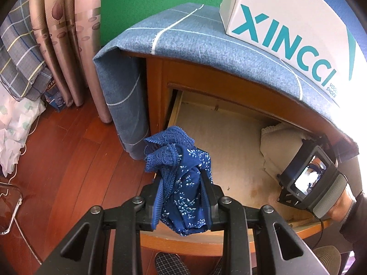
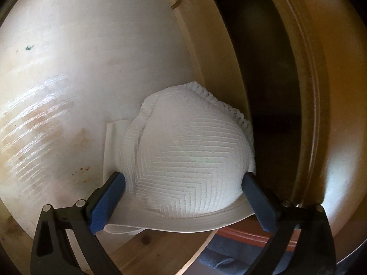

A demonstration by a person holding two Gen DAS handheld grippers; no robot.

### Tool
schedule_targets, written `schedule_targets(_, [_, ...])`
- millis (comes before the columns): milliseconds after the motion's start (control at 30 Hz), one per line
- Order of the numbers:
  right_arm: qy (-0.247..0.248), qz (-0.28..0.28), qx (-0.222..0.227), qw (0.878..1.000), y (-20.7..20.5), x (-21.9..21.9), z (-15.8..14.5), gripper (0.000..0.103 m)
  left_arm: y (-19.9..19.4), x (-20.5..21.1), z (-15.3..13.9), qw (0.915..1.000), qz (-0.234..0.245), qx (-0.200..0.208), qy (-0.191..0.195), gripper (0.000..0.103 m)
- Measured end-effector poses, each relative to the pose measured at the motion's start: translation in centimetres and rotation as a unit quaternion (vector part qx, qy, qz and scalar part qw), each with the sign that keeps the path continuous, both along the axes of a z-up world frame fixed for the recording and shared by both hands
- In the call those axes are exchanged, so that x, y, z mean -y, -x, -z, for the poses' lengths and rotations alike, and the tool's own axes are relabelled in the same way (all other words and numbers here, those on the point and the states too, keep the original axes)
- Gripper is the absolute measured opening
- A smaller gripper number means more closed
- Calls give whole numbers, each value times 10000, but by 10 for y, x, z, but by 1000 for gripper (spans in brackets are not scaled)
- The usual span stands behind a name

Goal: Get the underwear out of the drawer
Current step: 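Reach the right gripper into the drawer and grasp the beige padded bra, then lift the beige bra with the right gripper while the left gripper holds the blue underwear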

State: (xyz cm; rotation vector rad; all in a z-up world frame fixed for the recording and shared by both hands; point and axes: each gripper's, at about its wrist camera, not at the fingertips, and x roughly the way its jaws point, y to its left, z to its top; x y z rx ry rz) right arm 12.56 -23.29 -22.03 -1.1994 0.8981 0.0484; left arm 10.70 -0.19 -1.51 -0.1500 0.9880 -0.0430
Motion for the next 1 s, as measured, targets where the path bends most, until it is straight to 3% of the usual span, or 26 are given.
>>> schedule_targets(33, [-11, -1, 19, 10000, -2, -2, 2, 98, 0, 0, 0, 10000, -3, 1, 7, 29])
schedule_targets(100, [-35, 3, 55, 10000, 1, 2, 3, 80, 0, 0, 0, 10000, -8, -3, 12, 29])
schedule_targets(133, [-112, 56, -39, 9999, 0, 4, 4, 76, 1, 0, 0, 10000, -4, -2, 13, 29])
schedule_targets(500, [-521, 293, -336, 9976, -6, 7, 16, 47, 1, -2, 1, 9999, -52, -64, 92, 29])
schedule_targets(767, [-1182, 431, -816, 9887, -1, 8, 1, 38, 0, -3, 2, 9999, -76, -77, 98, 29])
schedule_targets(1000, [-2181, 602, -1529, 9620, 5, 13, -14, 36, -2, -4, 2, 9998, -89, -109, 133, 29])
